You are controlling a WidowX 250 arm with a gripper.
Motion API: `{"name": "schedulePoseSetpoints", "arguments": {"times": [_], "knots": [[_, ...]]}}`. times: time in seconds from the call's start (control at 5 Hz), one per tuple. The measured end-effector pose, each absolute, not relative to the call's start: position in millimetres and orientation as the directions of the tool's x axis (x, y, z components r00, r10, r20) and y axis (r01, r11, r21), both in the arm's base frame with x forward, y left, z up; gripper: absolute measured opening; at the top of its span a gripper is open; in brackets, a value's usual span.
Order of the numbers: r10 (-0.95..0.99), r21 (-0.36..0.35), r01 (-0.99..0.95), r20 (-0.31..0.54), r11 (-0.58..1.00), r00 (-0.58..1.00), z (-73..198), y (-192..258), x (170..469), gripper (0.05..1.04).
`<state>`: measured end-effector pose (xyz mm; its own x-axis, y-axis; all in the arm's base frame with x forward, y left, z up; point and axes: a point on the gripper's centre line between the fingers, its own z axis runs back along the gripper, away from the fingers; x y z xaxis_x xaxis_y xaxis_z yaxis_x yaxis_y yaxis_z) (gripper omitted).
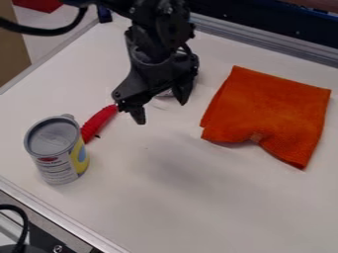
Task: Move the can on the left side og the table
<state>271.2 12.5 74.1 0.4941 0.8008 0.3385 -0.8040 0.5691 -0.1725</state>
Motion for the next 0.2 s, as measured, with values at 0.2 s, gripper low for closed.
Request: {"name": "schedulePoseSetpoints", "arguments": {"times": [0.2], "knots": [[0.623, -0.086, -0.631, 0.308, 0.771, 0.719, 69.2, 15.0, 290.8, 1.001]]}}
